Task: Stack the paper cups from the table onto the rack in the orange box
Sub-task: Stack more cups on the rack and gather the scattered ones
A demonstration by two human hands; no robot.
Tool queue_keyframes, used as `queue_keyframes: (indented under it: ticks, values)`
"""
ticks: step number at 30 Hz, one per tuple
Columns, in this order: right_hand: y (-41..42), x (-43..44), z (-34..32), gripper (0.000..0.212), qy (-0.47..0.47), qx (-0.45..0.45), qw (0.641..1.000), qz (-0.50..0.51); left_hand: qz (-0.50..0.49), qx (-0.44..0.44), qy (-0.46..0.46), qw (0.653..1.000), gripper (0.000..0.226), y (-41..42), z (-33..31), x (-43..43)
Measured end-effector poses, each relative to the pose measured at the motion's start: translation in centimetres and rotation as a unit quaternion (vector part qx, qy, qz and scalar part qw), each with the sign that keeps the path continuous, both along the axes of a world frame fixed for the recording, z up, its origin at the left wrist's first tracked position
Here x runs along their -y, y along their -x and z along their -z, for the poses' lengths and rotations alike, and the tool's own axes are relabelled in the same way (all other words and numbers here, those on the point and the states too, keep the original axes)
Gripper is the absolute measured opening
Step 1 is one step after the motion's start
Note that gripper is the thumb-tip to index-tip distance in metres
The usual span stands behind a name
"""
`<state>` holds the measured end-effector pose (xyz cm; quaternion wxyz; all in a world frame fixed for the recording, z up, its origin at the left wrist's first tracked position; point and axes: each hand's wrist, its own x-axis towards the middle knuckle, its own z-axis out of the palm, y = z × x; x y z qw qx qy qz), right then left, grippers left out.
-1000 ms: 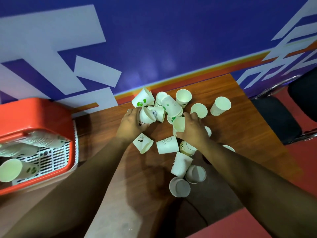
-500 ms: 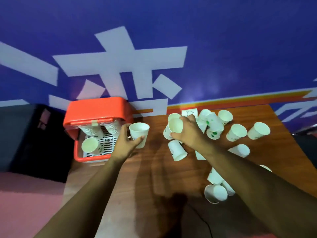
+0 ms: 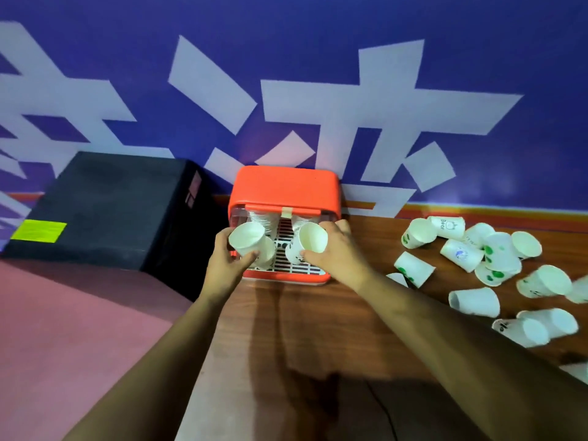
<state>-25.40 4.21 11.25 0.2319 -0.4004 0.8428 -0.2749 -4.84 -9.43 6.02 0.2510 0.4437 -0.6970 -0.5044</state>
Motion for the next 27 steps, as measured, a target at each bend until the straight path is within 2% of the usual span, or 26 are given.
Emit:
queue_keyframes:
  ticks: [7,10,13,16,19,22,27]
  values:
    - [-0.9,2.9,1.3,0.067,0.023,-0.013,0.999,0.036,0.015,0.028,-0.008,0.999,0.060,1.4,2.3,2.6]
    - [-1.3,3.2,2.1,0.069,0.032,-0.022,0.998,0.046,0.062,0.082,0.020,0.995,0.057,1.8,4.0,3.3]
    - [-1.9,3.6,2.7,0.067,0.056,-0.027,0.997,0.041,0.123,0.176,0.086,0.973,0.063,1.8,6.2,3.7]
    - [-2.7,4.0,3.1,0.073,0.067,-0.026,0.997,0.025,0.167,0.223,0.054,0.959,0.073,1.4,6.8,3.7]
    - [-3.7,4.5,3.7,0.078,0.053,-0.013,0.998,0.008,0.159,0.185,0.000,0.970,0.063,0.9,6.8,3.8]
    - [-4.6,5.2,4.7,0.077,0.016,-0.019,1.000,-0.003,0.103,0.127,-0.072,0.984,0.045,0.5,6.4,4.0]
    - [-5.9,6.7,6.2,0.079,-0.007,-0.012,0.999,-0.033,0.086,0.068,-0.134,0.985,0.031,0.4,5.7,4.2]
